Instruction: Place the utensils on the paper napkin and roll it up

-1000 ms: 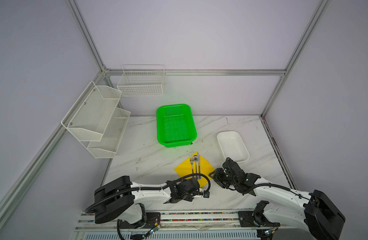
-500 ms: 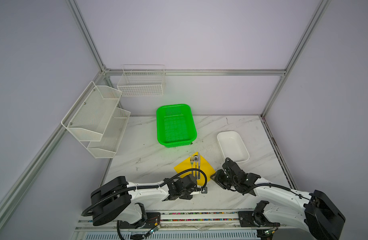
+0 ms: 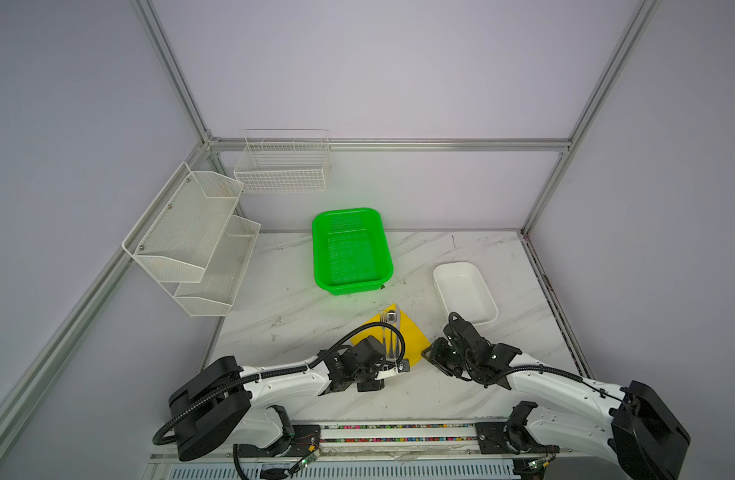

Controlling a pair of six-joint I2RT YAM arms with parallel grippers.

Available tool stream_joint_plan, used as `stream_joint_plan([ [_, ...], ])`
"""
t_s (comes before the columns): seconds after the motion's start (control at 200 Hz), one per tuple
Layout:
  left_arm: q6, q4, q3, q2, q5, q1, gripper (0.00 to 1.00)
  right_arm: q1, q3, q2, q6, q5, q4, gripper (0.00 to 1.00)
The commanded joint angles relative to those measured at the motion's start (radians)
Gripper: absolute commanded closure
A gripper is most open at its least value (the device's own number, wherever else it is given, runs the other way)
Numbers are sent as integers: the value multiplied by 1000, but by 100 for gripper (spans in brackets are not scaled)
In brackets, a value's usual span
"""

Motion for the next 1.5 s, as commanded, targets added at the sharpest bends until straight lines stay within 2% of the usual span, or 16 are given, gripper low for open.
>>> stream_joint_plan([
  [0.0,-38,50,78,-21,46,19,98,-5,29,7,-37,9,1,61],
  [0.115,-54,62,84,-18,61,37,98,-4,15,25,-50,-33,50,65],
  [0.375,-88,66,103,3,77,66,98,-3,3,25,-54,-38,66,68],
  [0.755,-126,108,128,39,101,93,97,23,10,72,-77,-86,153,79],
  [0.84,-139,109,136,48,87,98,97,26,21,86,-73,-55,124,81],
  [0.905,-149,106,141,52,84,103,97,26,36,79,-52,10,58,81],
  [0.975,-155,110,142,55,85,106,97,26,53,54,-29,90,-20,81],
  [1.1,-171,118,140,56,90,109,96,24,65,-6,27,168,-89,81],
  [1.26,-188,135,137,64,88,116,96,25,32,-32,-18,72,50,81],
  [1.415,-202,146,145,75,87,119,95,31,30,70,-82,-61,192,81],
  [1.495,-211,146,149,80,76,120,95,57,58,124,-100,-67,210,82],
])
